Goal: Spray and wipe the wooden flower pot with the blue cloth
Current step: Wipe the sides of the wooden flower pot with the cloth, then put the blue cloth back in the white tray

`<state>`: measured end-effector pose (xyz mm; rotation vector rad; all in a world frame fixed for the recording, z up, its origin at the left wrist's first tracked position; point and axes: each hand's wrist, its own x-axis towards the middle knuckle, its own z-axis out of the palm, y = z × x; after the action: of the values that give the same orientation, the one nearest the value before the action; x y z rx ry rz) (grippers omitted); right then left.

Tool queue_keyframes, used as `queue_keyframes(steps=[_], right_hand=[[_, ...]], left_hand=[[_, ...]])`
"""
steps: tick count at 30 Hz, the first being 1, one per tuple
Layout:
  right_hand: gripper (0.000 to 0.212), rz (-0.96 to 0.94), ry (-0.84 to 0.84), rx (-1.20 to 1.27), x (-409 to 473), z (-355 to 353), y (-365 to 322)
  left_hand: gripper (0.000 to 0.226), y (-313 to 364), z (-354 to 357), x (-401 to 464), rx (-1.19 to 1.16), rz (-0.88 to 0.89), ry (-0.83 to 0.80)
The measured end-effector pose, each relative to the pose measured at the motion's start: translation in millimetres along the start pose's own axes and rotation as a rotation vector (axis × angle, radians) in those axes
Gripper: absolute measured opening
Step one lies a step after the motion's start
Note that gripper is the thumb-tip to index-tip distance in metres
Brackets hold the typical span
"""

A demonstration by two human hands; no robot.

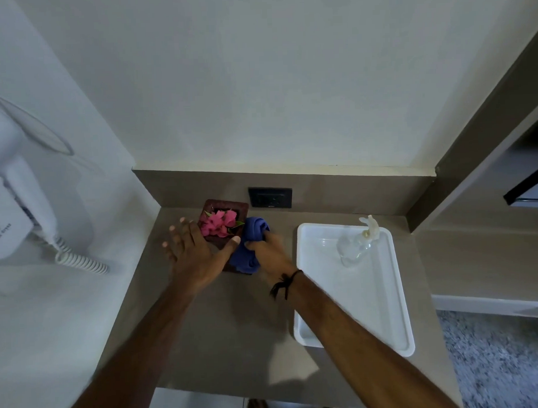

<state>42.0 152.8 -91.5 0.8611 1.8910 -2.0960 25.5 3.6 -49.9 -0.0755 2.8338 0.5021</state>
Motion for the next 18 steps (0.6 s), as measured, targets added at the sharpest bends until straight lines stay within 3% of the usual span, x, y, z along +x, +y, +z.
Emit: queue_keyframes(steps=[4,8,12,15,18], right_hand=[[0.024,-0.035,-0.072,0.147,-17.8,-31.4,-2.2],[0.050,-0.068,0.109,-0.162,-29.4,-65.3,5.5],[0.045,-0.208,0.197,-0.362,-42.8,-99.4,15.6],[0.060,-0.159,0.265,-0.464,-51.4,-122.9,21.3],[0.043,-0.167,0.175,-0.582,-53.0,-145.9,30.1]], left_hand=[[0.132,2.1,-1.7,-0.4,-0.010,-0.013,0.001],[0.134,2.8,-4.8,-2.3,0.007,-0.006,-0.002],[0.134,2.2,-6.9,-5.3,0.011,0.022,0.004],[0.133,1.5,-8.0,-5.6,0.025,0.027,0.003],[0.133,2.8,-8.3,-6.5,0.035,0.027,-0.004]])
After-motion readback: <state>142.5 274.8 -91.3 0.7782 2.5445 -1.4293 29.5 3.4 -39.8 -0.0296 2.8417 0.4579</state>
